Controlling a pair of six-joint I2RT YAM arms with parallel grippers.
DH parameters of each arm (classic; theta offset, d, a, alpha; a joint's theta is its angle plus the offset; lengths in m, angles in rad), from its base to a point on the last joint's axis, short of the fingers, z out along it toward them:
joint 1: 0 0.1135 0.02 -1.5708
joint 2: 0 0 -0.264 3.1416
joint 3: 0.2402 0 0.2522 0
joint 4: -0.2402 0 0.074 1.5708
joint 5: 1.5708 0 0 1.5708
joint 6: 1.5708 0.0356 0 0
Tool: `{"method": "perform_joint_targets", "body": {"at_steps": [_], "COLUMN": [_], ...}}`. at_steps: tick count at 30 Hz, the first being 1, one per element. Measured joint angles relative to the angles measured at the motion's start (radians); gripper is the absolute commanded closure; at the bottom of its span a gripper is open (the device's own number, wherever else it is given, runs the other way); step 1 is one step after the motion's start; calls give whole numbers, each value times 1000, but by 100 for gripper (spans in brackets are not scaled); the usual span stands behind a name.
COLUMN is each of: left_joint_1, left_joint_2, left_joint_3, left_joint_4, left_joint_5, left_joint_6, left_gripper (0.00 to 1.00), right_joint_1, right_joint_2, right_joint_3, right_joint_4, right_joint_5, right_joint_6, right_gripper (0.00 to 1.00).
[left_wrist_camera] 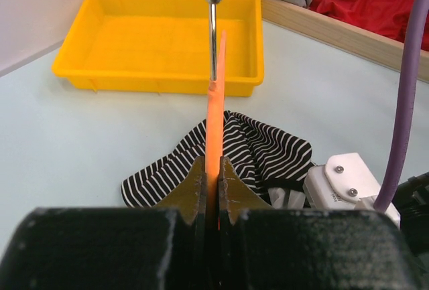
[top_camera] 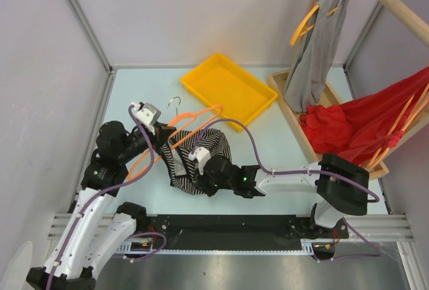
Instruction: Place the tank top on the hanger
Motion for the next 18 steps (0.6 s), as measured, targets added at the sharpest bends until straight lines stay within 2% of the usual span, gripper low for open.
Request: {"method": "perform_joint_targets", "body": {"at_steps": [6, 12, 18], "left_joint_1": [0, 3, 5], "left_joint_2": [-32, -69, -145], "left_joint_3": [-13, -14, -47], "left_joint_4": [5, 11, 60], "left_joint_5": [0, 1, 43], "left_joint_6": [0, 0, -3], "left_gripper": [100, 100, 100], "right_joint_1": [-78, -333, -526], "right_joint_2": [-78, -276, -286], "right_joint_3": [9, 8, 3], "right_joint_4": [-97, -153, -178], "right_joint_5": [-11, -57, -113], "right_joint_6": [7, 11, 14], "right_gripper": [100, 100, 100]}}
